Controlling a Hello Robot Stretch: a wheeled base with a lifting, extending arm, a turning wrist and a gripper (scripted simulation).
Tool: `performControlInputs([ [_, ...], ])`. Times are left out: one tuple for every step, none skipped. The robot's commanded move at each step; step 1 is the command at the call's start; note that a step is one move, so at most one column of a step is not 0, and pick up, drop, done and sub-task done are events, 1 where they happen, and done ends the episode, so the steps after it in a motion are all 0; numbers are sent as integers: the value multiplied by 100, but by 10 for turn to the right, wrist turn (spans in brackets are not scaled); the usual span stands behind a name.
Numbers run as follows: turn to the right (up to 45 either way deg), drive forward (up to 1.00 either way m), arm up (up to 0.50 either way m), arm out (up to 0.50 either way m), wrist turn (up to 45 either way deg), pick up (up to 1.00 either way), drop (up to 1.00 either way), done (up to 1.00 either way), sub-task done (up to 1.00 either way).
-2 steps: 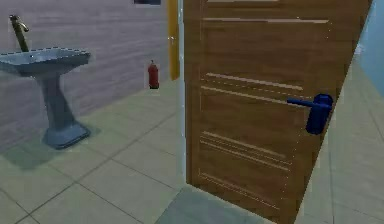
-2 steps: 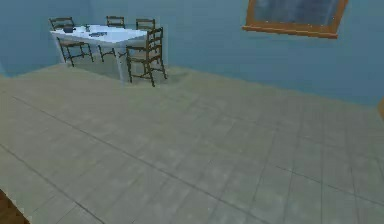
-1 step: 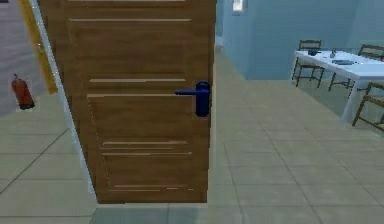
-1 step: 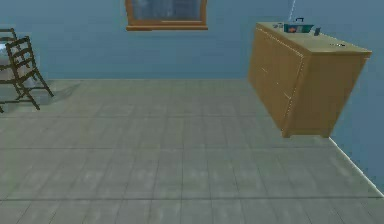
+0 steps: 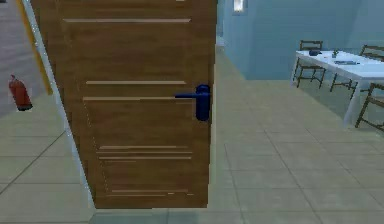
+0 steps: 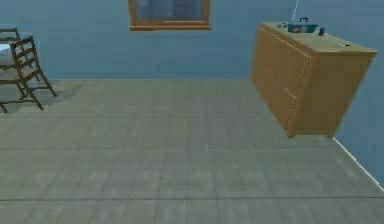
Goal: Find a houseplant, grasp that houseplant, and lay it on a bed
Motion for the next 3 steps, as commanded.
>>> performControlInputs([
  [330,0,0,0,0,0,0,0,0],
  [0,60,0,0,0,0,0,0,0],
  [-30,0,0,0,0,0,0,0,0],
])
